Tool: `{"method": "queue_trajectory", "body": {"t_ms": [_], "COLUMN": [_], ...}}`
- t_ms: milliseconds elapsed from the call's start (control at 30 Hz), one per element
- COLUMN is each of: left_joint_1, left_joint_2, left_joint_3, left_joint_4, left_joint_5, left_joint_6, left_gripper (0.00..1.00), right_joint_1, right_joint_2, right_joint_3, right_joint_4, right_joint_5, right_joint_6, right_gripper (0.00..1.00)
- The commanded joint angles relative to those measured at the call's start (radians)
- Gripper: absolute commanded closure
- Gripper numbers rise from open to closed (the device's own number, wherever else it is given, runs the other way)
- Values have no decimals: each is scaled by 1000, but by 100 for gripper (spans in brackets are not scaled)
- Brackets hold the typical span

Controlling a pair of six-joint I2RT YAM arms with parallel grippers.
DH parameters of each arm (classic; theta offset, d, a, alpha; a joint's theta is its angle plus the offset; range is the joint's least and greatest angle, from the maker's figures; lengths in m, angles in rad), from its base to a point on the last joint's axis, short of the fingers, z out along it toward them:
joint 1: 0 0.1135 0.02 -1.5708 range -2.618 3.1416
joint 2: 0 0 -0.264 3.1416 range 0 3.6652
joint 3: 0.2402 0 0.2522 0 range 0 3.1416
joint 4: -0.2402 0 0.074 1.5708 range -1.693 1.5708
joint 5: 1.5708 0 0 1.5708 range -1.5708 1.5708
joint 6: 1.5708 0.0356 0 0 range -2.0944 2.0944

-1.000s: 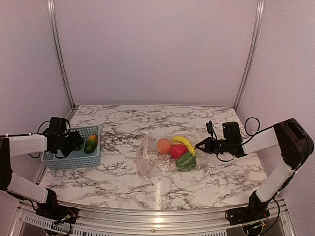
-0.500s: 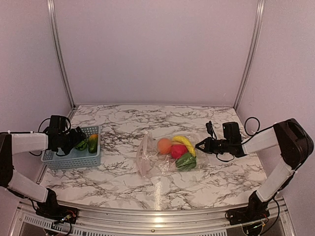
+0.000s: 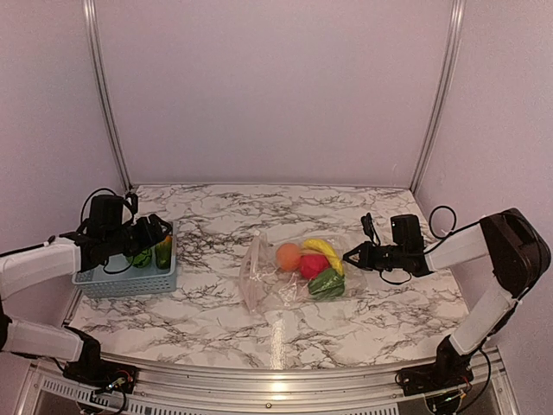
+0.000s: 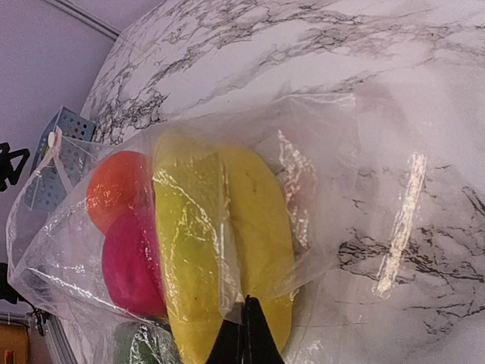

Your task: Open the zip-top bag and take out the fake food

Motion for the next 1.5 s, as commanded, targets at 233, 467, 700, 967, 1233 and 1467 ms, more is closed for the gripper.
{"method": "queue_trajectory", "body": {"t_ms": [233, 467, 700, 967, 1233, 1467], "left_joint_1": [-286, -379, -484, -523, -529, -534], "left_joint_2": [257, 446, 557, 689, 834, 910], "left_joint_3": [110, 193, 219, 273, 368, 416], "left_joint_4": [179, 266, 371, 515, 632, 678], "left_joint_5": [74, 138, 170, 179, 192, 166], "left_joint_6": [31, 20, -34, -93, -126, -144], "left_gripper": [53, 63, 67, 66, 56, 36], "right_joint_1": [-13, -13, -9, 26, 58, 75], "right_joint_2": [16, 28, 41, 80, 120, 129], "right_joint_3": [31, 37, 25, 5, 37, 69], "right_joint_4": [-4, -5, 16, 58, 56, 6], "right_joint_5": [-28, -43, -67, -101, -100, -103], "right_joint_6": [-2, -3, 6, 22, 20, -9], "right_gripper": [100, 100, 100, 100, 100, 100]}}
